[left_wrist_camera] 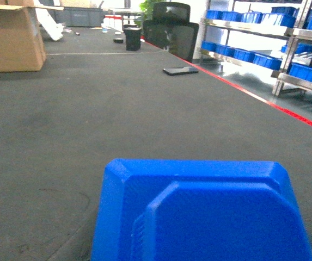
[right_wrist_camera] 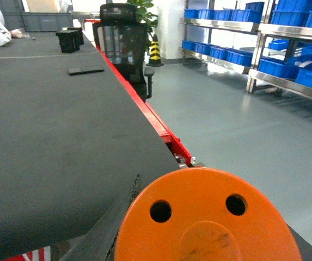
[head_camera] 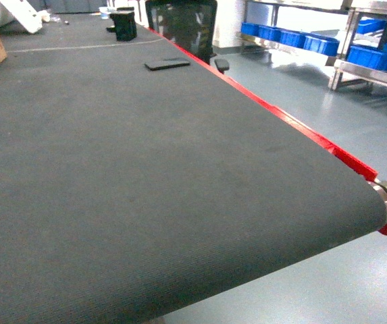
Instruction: Sort blue parts and orange caps into right shelf containers
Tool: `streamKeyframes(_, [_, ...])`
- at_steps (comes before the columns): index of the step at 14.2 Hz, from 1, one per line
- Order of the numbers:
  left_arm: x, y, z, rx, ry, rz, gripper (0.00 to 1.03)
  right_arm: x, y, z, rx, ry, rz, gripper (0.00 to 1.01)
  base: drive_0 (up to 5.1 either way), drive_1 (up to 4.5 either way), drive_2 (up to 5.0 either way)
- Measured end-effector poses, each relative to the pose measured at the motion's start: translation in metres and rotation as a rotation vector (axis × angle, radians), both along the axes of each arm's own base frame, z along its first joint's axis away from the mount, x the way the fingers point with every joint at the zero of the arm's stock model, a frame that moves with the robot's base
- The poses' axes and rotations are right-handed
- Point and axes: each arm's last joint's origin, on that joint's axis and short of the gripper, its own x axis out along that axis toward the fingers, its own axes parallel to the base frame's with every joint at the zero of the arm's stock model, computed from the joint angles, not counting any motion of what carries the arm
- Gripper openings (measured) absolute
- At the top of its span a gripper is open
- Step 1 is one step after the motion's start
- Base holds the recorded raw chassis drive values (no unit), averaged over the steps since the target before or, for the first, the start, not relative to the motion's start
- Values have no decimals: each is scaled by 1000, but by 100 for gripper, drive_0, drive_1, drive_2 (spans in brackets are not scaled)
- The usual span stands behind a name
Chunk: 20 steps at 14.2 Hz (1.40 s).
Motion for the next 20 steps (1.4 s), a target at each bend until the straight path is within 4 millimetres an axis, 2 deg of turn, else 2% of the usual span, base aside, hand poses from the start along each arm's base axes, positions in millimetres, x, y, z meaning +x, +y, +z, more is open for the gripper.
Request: streamKeyframes(20, [0,0,0,0,0,0,41,0,0,0,0,0,0,43,-160,-160,-160])
